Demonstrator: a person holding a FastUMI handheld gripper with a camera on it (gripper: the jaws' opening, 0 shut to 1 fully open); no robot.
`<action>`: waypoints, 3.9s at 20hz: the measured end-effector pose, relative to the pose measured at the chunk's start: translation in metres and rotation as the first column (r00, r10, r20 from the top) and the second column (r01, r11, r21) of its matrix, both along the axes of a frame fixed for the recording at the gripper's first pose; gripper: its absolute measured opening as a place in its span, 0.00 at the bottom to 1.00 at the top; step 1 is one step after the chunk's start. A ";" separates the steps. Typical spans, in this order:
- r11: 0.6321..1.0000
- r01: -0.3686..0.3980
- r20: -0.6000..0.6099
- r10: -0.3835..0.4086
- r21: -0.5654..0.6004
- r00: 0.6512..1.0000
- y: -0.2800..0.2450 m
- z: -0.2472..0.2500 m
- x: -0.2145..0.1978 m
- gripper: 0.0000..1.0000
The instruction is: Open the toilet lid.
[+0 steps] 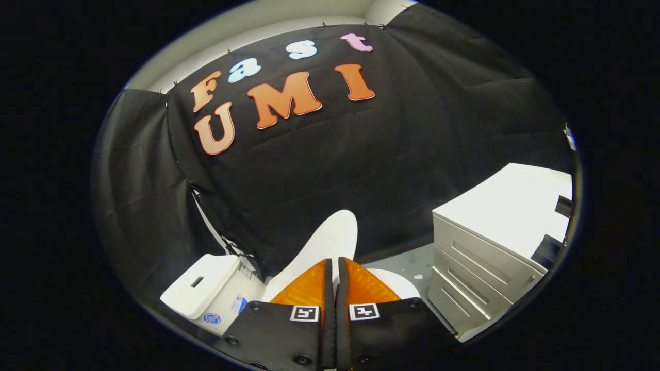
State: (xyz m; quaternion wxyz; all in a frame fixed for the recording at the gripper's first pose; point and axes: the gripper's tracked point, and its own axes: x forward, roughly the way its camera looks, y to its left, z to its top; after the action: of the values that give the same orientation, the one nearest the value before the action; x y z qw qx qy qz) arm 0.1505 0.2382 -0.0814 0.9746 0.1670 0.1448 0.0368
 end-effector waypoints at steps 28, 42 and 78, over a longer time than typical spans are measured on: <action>0.938 -0.312 0.081 0.326 -0.154 0.942 0.190 0.120 -0.010 0.08; 0.893 -0.414 0.093 0.434 -0.173 0.896 0.317 0.151 -0.026 0.08; 0.813 -0.552 0.039 0.568 -0.186 0.822 0.480 0.140 -0.058 0.09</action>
State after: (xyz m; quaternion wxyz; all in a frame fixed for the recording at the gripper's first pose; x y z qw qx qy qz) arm 0.0920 0.7186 0.0586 0.9365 0.0331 0.1447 0.3176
